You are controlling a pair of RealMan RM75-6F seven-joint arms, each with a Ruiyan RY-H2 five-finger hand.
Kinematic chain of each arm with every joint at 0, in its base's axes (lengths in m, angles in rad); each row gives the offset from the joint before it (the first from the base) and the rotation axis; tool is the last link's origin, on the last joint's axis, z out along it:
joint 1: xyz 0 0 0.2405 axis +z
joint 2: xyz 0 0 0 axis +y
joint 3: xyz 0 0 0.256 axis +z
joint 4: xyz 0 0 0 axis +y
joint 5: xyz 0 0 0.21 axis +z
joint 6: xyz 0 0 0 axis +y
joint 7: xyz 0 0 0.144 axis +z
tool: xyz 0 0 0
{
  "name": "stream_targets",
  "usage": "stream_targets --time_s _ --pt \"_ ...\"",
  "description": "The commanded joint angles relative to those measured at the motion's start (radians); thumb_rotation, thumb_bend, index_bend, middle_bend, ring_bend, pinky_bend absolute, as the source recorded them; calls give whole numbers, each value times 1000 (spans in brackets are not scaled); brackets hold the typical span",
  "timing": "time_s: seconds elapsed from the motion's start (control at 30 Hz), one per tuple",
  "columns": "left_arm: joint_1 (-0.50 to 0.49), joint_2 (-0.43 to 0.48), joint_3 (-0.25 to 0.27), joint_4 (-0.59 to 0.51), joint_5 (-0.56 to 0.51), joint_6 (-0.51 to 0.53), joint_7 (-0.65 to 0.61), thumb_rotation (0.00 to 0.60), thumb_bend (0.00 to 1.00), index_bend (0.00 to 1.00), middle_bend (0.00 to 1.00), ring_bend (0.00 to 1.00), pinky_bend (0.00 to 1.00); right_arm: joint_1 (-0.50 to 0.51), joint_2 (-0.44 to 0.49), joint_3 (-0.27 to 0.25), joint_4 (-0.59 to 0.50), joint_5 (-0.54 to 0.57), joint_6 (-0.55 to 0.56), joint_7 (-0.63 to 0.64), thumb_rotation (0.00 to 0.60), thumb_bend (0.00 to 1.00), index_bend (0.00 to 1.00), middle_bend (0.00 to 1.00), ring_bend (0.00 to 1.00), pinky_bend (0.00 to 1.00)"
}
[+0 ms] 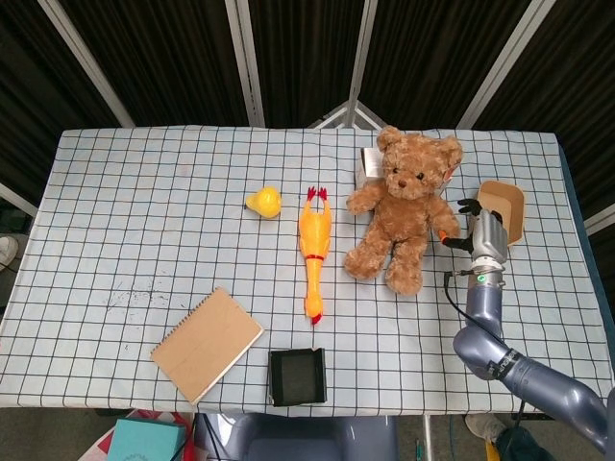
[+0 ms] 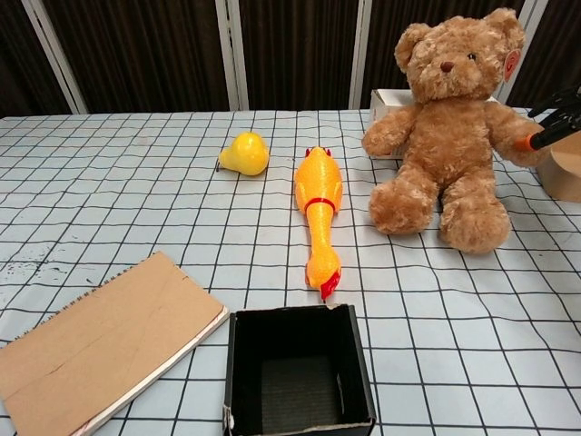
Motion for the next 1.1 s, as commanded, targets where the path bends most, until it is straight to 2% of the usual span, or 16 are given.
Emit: stream_targets --time_s 0.03,0.23,0.43,0.5,0.57,0.7,1.1 --pt "-1 0 1 0 1 -1 2 600 269 214 0 0 135 1 -11 6 23 7 -7 -10 600 286 287 382 224 0" --pt "-2 -2 2 -2 1 -2 8 600 269 214 0 0 135 -12 -21 7 44 7 -30 -10 600 285 306 419 247 0" --pt "-3 -5 2 -4 0 -1 17 600 269 214 0 0 135 -16 -22 26 36 -26 -27 3 600 290 398 487 299 0" --pt "-3 -5 2 -4 0 -1 19 600 268 214 0 0 135 -13 -19 33 28 -39 -18 1 600 357 482 520 328 0" --pt "-3 -5 2 -5 -1 -1 20 600 269 215 0 0 135 -9 -17 38 23 -50 -8 -7 600 475 546 548 352 0" --pt "-2 -4 2 -4 0 1 16 600 269 215 0 0 135 -5 -14 42 9 -47 -1 -33 600 544 550 555 359 0" --pt "0 -1 3 -3 4 5 4 600 269 215 0 0 135 -27 -48 25 25 -82 -17 -15 600 545 550 555 359 0"
